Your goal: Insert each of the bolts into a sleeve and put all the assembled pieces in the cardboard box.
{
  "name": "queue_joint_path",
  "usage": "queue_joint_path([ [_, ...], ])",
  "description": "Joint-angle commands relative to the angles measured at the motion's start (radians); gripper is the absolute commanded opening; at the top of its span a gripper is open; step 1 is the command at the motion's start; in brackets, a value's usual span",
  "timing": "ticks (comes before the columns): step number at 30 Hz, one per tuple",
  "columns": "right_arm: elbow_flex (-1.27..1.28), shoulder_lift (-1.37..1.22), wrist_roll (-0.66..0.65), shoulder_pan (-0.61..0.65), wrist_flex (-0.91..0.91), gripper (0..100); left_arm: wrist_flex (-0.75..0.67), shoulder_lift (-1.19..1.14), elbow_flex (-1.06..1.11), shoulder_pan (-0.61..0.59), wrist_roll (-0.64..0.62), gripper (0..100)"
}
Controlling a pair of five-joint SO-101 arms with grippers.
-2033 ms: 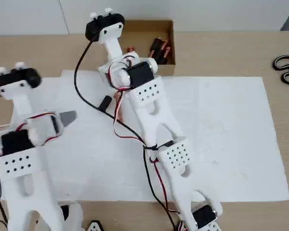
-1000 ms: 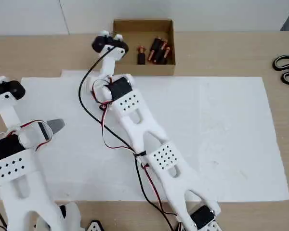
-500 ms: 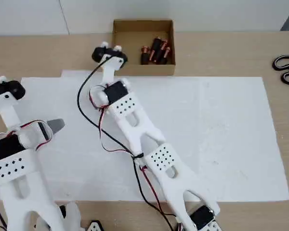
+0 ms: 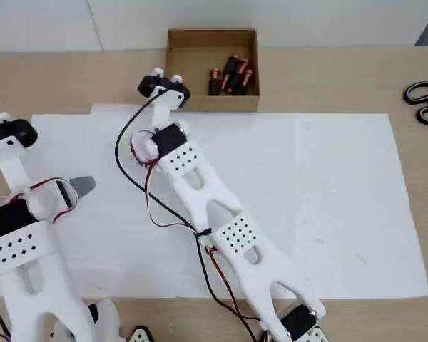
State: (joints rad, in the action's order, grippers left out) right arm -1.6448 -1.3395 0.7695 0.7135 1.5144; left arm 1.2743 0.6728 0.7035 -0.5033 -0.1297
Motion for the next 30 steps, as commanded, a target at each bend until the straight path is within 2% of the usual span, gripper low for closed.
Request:
queue_joint_path([
  [1, -0.035, -0.007, 0.009, -0.013, -0.016, 11.5, -0.006, 0.028, -0.004, 0.000, 0.006, 34],
  [14, -0.037, -0.085, -0.075, -0.031, -0.061, 11.0, -0.005, 0.028, -0.002, 0.000, 0.006, 34],
  [16, -0.037, -0.085, -0.091, -0.031, -0.061, 7.6, -0.005, 0.028, -0.002, 0.000, 0.006, 34],
  [18, -0.037, -0.085, -0.100, -0.031, -0.058, 0.1, -0.005, 0.028, -0.002, 0.000, 0.006, 34],
  [21, -0.038, -0.077, -0.100, -0.031, -0.053, 0.8, -0.005, 0.028, -0.002, 0.000, 0.006, 34],
  [30, -0.038, 0.179, -0.126, -0.030, 0.091, 0.4, -0.005, 0.028, -0.004, 0.000, 0.008, 34],
])
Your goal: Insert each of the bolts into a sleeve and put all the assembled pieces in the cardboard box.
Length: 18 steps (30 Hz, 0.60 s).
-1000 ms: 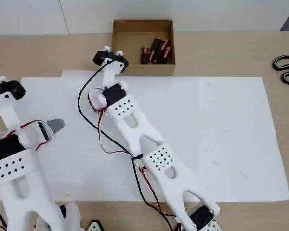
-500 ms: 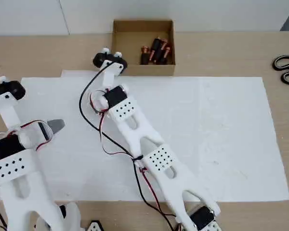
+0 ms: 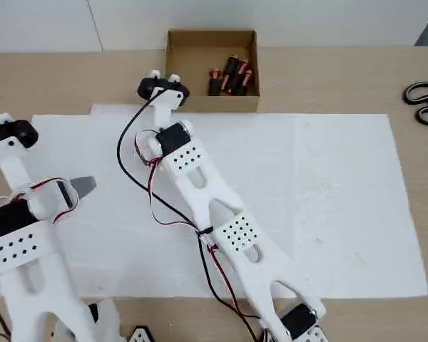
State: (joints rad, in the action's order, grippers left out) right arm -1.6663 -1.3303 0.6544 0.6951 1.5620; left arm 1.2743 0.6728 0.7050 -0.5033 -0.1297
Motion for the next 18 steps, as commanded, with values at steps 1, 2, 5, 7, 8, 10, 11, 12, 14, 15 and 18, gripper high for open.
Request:
queue_joint_path([
  [1, -0.017, 0.206, -0.012, -0.015, 0.070, 0.4, -0.005, 0.028, -0.005, 0.000, 0.008, 34],
  [2, -0.015, 0.240, -0.014, -0.019, 0.096, 0.4, -0.005, 0.028, -0.005, 0.000, 0.008, 34],
  [5, -0.015, 0.337, -0.072, -0.047, 0.122, 0.4, -0.005, 0.026, -0.005, 0.000, 0.008, 34],
  [7, -0.015, 0.403, -0.095, -0.059, 0.128, 0.4, -0.005, 0.025, -0.005, 0.002, 0.008, 34],
  [8, -0.014, 0.429, -0.097, -0.062, 0.130, 0.4, -0.005, 0.025, -0.005, 0.002, 0.008, 34],
  [10, 0.009, 0.464, -0.097, -0.079, 0.136, 0.4, -0.005, 0.023, -0.005, 0.005, 0.008, 34],
  [11, 0.048, 0.470, -0.097, -0.093, 0.136, 0.4, -0.005, 0.021, -0.005, 0.015, 0.008, 34],
  [12, 0.100, 0.476, -0.097, -0.110, 0.137, 0.4, -0.003, 0.021, -0.005, 0.026, 0.008, 34],
  [14, 0.219, 0.484, -0.095, -0.140, 0.137, 0.4, -0.002, 0.021, -0.005, 0.055, 0.008, 34],
  [15, 0.276, 0.495, -0.095, -0.154, 0.137, 0.4, -0.002, 0.021, -0.005, 0.069, 0.008, 34],
  [18, 0.460, 0.567, -0.097, -0.176, 0.136, 0.3, -0.003, 0.021, -0.005, 0.098, 0.006, 34],
])
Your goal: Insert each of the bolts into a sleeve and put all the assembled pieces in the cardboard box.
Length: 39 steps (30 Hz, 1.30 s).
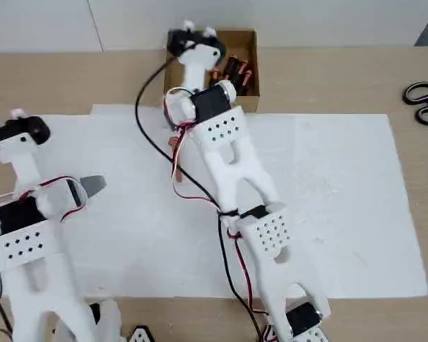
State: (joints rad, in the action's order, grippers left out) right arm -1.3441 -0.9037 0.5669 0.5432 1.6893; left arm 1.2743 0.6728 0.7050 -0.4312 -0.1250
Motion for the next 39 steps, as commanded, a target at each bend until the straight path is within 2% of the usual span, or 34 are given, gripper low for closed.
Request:
queue_joint_path([
  [1, 0.203, 0.177, -0.012, -0.027, 0.007, 0.3, -0.003, 0.021, -0.004, 0.034, 0.002, 34],
  [6, 0.479, 0.378, -0.204, -0.030, 0.004, 0.3, 0.002, 0.021, -0.004, 0.074, -0.003, 34],
  [8, 0.557, 0.437, -0.244, -0.030, 0.004, 0.3, 0.002, 0.021, -0.004, 0.087, -0.005, 34],
  [11, 0.638, 0.467, -0.253, -0.042, -0.005, 0.3, 0.002, 0.021, -0.004, 0.109, -0.006, 34],
  [19, 0.744, 0.364, -0.253, -0.189, -0.010, 0.4, -0.006, 0.021, 0.025, 0.124, -0.006, 34],
  [25, 0.743, 0.239, -0.253, -0.186, -0.013, 0.7, -0.006, 0.026, 0.042, 0.126, -0.006, 34],
  [30, 0.743, 0.229, -0.253, -0.188, -0.015, 0.7, -0.003, 0.025, 0.039, 0.127, -0.006, 34],
  [39, 0.743, 0.231, -0.282, -0.185, -0.013, 0.8, 0.014, 0.026, 0.036, 0.226, -0.015, 34],
])
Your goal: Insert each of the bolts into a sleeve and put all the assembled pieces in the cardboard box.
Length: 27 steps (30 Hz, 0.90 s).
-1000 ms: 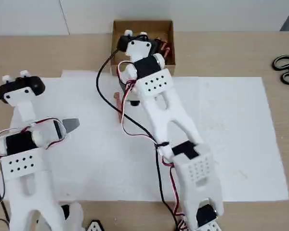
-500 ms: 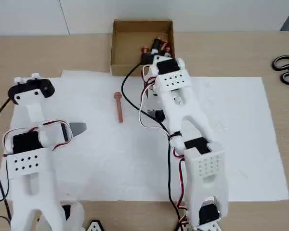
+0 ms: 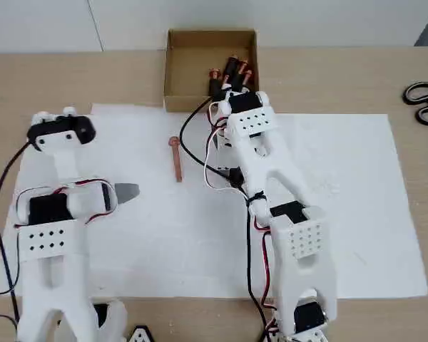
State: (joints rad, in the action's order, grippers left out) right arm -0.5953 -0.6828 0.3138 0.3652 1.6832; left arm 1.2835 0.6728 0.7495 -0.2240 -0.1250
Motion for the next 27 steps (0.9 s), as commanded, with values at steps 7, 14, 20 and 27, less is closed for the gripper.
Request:
queue_joint_path([
  [7, -0.008, 0.005, -0.040, -0.008, -0.008, 4.8, 0.006, 0.026, -0.008, 0.021, -0.026, 34],
  [14, -0.005, 0.002, -0.037, -0.012, -0.008, 16.9, 0.006, 0.026, -0.008, 0.021, -0.026, 34],
  [20, -0.005, -0.039, -0.035, -0.016, -0.025, 16.9, 0.006, 0.026, -0.008, 0.021, -0.026, 34],
  [27, -0.008, -0.124, -0.034, -0.016, -0.062, 15.4, 0.008, 0.026, -0.008, 0.018, -0.026, 34],
])
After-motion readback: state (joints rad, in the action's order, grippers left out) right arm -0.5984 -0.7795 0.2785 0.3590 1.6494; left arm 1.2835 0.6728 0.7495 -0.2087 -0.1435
